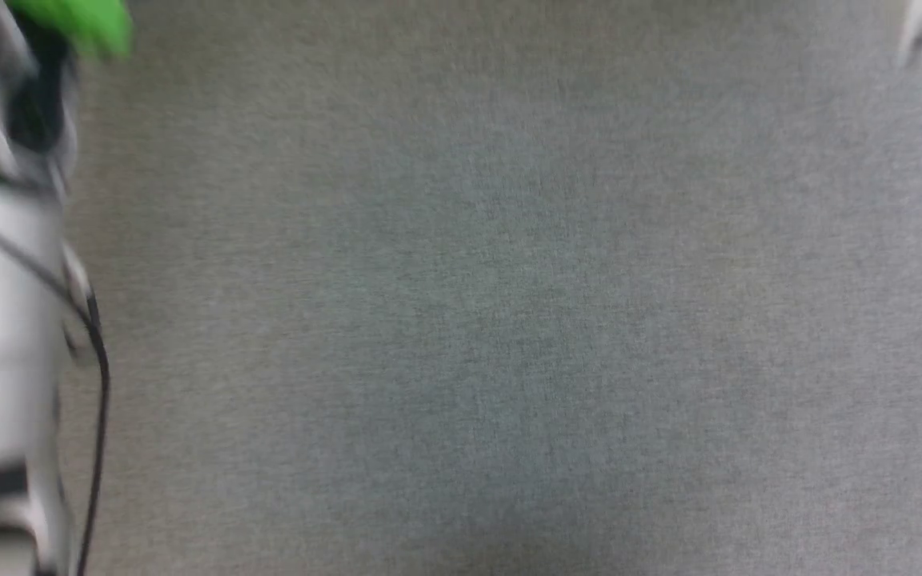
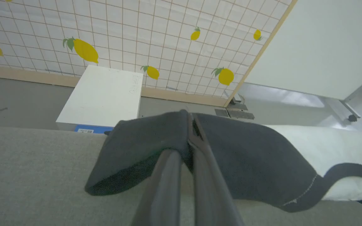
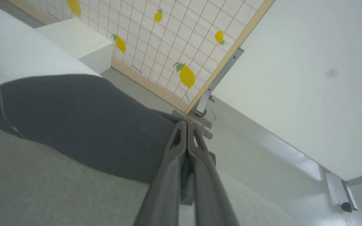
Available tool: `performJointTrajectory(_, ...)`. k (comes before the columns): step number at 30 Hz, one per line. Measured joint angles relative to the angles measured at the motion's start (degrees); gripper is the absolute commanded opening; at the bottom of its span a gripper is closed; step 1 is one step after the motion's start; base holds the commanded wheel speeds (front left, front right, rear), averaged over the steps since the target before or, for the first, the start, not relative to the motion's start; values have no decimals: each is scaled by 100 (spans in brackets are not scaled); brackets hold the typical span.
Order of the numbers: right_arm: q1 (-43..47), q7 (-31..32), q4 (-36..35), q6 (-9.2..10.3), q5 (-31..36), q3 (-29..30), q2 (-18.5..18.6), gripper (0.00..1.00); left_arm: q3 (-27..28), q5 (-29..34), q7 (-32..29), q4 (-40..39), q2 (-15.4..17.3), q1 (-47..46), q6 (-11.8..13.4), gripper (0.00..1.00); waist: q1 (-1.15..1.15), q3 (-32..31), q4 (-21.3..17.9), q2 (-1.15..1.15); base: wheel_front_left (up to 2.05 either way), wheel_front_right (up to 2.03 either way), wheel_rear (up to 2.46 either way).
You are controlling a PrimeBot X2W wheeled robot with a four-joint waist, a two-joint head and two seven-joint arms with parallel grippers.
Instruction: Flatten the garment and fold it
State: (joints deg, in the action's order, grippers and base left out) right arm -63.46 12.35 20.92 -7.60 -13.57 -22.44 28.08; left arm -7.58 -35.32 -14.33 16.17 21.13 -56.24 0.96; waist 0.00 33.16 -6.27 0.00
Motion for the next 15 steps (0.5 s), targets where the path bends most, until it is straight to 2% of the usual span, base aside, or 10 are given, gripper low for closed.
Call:
performJointTrajectory(4,1332,689,-795,0,-563,30,232,0,-75,-177,-476,-684,138,1400,64,0,-1,-335,78,0,0,0,0)
performJointTrajectory(8,2683,1404,-1545,0,-865,499,271,0,-41,-376,-834,-1390,209,2809,309,0,-1,-677,151,0,0,0,0)
performJointTrajectory(11,3517,1768,-2072,0,-866,975,192,0,-51,-516,-1046,-1861,241,3676,455,0,-1,-922,200,0,0,0,0)
performJointTrajectory(15,4596,2154,-2720,0,-809,1573,-124,0,-63,-644,-1283,-2370,238,4662,710,0,-1,-1254,270,0,0,0,0)
